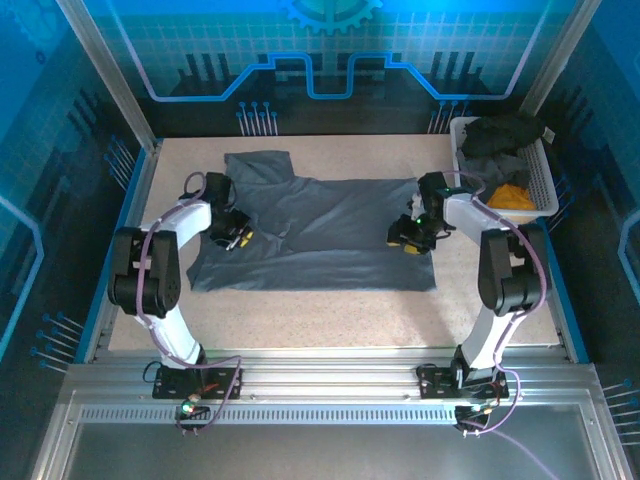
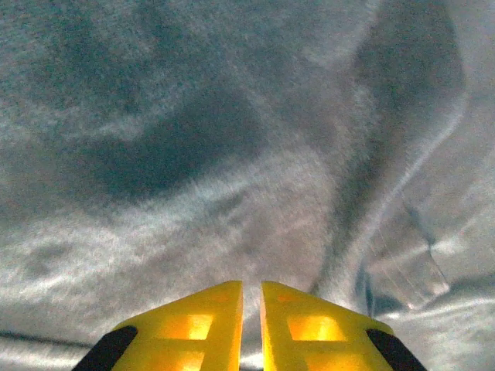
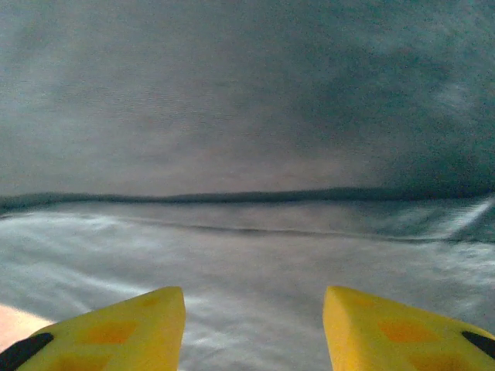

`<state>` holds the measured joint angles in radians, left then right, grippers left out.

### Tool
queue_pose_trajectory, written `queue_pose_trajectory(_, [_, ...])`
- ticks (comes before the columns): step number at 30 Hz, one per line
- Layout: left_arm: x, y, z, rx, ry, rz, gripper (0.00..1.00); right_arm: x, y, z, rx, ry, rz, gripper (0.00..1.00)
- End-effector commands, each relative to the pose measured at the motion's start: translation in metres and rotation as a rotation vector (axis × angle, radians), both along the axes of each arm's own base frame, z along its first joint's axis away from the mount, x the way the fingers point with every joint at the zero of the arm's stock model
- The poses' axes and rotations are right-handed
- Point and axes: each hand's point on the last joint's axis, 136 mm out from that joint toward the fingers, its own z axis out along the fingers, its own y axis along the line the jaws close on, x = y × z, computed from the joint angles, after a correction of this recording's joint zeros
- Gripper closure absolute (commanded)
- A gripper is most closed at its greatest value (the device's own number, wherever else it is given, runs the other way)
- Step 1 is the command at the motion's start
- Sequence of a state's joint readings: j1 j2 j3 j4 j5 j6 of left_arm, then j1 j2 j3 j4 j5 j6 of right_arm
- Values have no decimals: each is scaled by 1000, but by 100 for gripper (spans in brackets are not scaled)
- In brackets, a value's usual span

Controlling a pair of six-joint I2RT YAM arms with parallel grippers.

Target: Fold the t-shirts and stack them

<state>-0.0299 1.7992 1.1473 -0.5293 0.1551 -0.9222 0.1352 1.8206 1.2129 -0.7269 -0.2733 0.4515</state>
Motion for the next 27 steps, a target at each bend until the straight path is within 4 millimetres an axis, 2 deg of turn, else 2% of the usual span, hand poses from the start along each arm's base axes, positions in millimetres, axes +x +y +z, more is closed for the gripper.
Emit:
queue_pose_trajectory(1, [-9, 4, -20, -9, 67, 49, 85, -13, -13, -20, -85, 109, -21, 51])
queue_pose_trajectory(5, [-30, 16, -30, 51, 131, 38, 85, -32, -20, -39, -171, 180, -11, 52])
queue_pose_trajectory(8, [-51, 24, -41, 67, 179, 45, 85, -47, -21, -44, -227, 209, 7, 51])
queue_pose_trajectory(11, [-71, 35, -46, 91, 214, 55, 85, -64, -19, -43, -257, 247, 20, 50])
queue_pose_trajectory(14, [-85, 49, -42, 125, 218, 68, 84, -83, -15, -37, -282, 274, 24, 50])
queue_pose_trajectory(17, [-80, 54, -31, 139, 171, 48, 81, -91, -6, -26, -272, 251, 28, 48])
queue_pose_trajectory(20, [-52, 41, -1, 170, 54, -33, 71, -78, 5, -7, -240, 149, 45, 45])
queue_pose_trajectory(23, [-24, 6, 35, 221, -71, -156, 64, -51, 23, 21, -145, -13, 94, 41])
queue_pose_trajectory(25, [-14, -22, 47, 224, -109, -225, 62, -34, 38, 40, -75, -110, 143, 39])
queue_pose_trajectory(27, [-10, -44, 48, 224, -103, -278, 60, -22, 50, 55, -15, -165, 182, 38])
